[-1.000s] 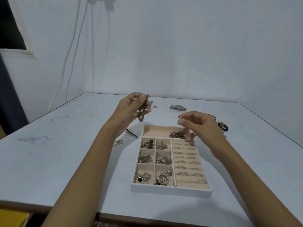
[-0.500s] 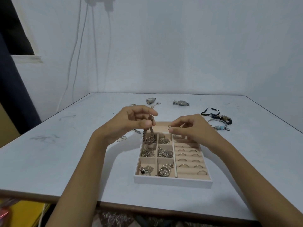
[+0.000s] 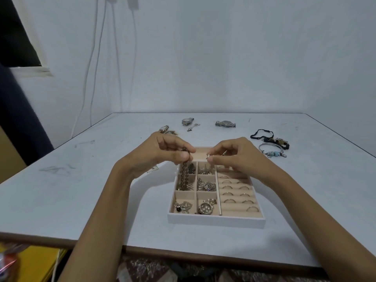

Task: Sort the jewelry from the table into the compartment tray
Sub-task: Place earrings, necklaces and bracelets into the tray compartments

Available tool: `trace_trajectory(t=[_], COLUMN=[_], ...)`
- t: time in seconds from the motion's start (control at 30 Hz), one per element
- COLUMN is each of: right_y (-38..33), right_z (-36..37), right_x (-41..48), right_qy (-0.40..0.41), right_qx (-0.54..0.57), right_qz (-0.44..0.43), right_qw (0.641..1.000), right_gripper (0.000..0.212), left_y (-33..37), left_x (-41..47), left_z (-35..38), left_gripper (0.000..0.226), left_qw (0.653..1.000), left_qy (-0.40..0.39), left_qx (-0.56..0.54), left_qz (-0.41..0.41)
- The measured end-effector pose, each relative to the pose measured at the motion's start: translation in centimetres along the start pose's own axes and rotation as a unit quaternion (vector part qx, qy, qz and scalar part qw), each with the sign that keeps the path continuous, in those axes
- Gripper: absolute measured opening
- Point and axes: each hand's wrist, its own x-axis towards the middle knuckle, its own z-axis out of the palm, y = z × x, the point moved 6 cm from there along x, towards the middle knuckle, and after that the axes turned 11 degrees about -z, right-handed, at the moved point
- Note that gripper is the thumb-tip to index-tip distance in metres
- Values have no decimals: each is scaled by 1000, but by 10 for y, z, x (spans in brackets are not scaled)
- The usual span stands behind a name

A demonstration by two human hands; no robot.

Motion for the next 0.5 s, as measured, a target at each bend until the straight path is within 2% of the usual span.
trace_trajectory(t=[0.1, 0.23, 0.5], right_y=[-1, -1, -2], right_z=[-1, -1, -1], right_x=[0, 1, 1], right_qy=[4, 2, 2], right_qx=[-6, -4, -5], right_qz=[-6, -8, -10], right_qw=[1000, 1000, 1000], right_gripper=[12, 13, 13], left_y=[-5, -9, -12], left_x=[2, 2, 6], left_z=[1, 0, 6], left_gripper=[18, 17, 24], left_qw=[998, 995, 991], left_qy=[18, 36, 25], left_qx=[39, 73, 112], left_qz=[-35, -57, -70])
